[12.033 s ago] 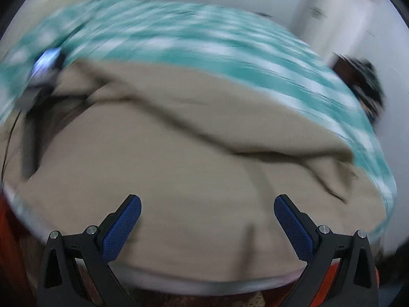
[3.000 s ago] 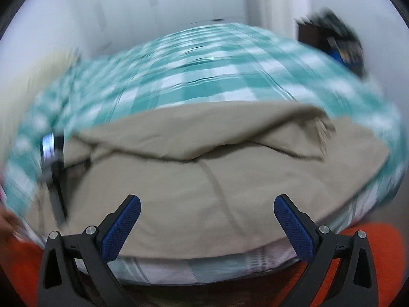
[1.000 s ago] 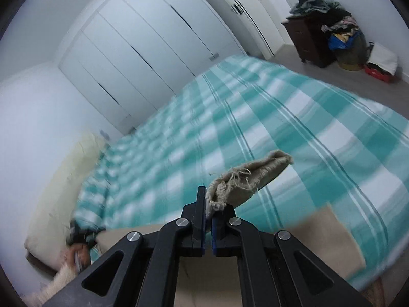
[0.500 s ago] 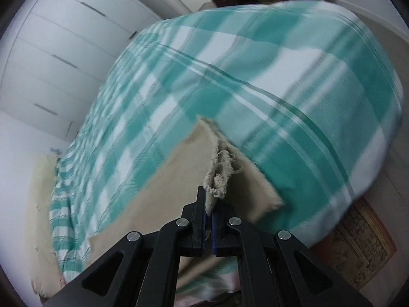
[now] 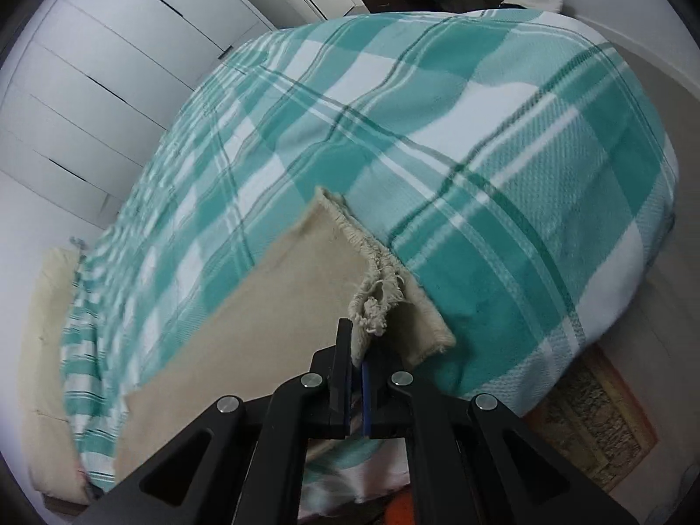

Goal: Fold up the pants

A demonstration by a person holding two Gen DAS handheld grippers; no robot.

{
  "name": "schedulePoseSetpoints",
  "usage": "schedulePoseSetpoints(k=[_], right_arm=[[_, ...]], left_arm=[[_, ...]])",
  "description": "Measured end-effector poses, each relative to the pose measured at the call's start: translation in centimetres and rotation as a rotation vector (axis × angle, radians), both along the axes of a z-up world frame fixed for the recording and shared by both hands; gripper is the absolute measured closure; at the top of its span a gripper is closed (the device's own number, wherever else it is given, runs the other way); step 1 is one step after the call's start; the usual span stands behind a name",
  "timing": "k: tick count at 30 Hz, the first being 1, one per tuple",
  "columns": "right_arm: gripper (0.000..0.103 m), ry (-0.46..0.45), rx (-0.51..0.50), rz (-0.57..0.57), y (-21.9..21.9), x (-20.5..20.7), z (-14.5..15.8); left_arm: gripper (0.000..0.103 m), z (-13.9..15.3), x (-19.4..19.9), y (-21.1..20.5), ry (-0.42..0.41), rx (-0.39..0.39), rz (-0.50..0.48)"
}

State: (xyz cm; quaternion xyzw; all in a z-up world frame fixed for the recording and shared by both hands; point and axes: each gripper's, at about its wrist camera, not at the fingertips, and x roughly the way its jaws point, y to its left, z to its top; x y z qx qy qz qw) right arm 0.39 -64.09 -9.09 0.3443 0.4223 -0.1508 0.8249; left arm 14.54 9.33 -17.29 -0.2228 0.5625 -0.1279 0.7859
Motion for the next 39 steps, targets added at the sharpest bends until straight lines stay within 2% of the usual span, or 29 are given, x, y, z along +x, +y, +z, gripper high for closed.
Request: schedulePoseSetpoints(k=[2,3,5,7,8,9,11,13,16,19,21,23,24,25,26,28,31,35,39], right_arm=[[0.1,-0.018,-0.012,-0.008,0.2,-0.4,0.2],[0.1,-0.014,-0.027,-0.001,0.3,-0.4,0.3],[0.096,0.007,-0.065,0.017,0.6,-0.4,0.5],[0.085,0.011,-0.065,0.009,0.3,-0.8,0.9],[0.08,0.011,-0.08,-0.005,0.1,-1.3,1.4],[0.079,0.013,-0.114,-0.02,0.0,-1.8,2.0],[0.078,0.021,-0.237,-0.029,0.5,-2.7,3.9],[0.078,0.005,-0.331,0.01,1.5,-2.9,5.6],[0.078,-0.047,-0.375,0.171,4.1,-1.3,7.4],[0.078,-0.045,-0.348,0.326,6.5,1.7,6.5],[0.077,0.058,-0.299,0.358,6.5,3.7,3.6],[0.076,0.207,-0.233,0.323,5.3,4.6,-0.5],[0.076,0.207,-0.19,0.298,4.7,4.5,-1.6],[0.076,0.192,-0.161,0.28,4.3,4.4,-2.0],[0.077,0.158,-0.135,0.257,3.8,4.0,-1.7],[0.077,0.113,-0.097,0.229,3.2,3.3,-1.6],[0.081,0.08,-0.043,0.201,2.3,2.5,-1.9],[0.082,0.084,-0.053,0.195,2.6,2.6,-1.9],[0.081,0.104,-0.096,0.207,3.2,3.1,-1.7]], left_arm=[[0.098,0.0,0.0,-0.2,0.002,0.025,-0.017],[0.092,-0.2,0.0,-0.3,0.009,0.039,-0.021],[0.088,0.0,-0.5,-0.4,0.018,0.072,-0.025],[0.071,1.1,-1.6,-0.3,0.021,0.105,-0.037],[0.066,1.8,-2.3,-0.3,0.015,0.13,-0.041],[0.06,2.9,-3.4,-0.3,-0.007,0.175,-0.039],[0.059,4.2,-4.6,-0.4,-0.048,0.223,-0.045],[0.059,5.7,-5.6,-0.6,-0.101,0.255,-0.05],[0.053,7.0,-4.7,-2.1,-0.172,0.28,-0.083],[0.052,7.0,-2.6,-4.6,-0.193,0.272,-0.144],[0.052,6.8,-1.5,-6.7,-0.186,0.269,-0.199],[0.052,7.0,-0.8,-10.1,-0.185,0.262,-0.29],[0.048,7.2,-0.7,-11.7,-0.194,0.263,-0.333],[0.043,7.2,-0.5,-13.4,-0.202,0.265,-0.375],[0.041,7.3,-0.3,-15.3,-0.21,0.266,-0.424],[0.041,7.1,0.2,-18.9,-0.224,0.264,-0.512],[0.041,6.4,1.9,-24.5,-0.23,0.306,-0.622],[0.041,5.3,5.4,-31.3,-0.227,0.327,-0.652],[0.041,3.3,5.8,-35.0,-0.203,0.341,-0.662]])
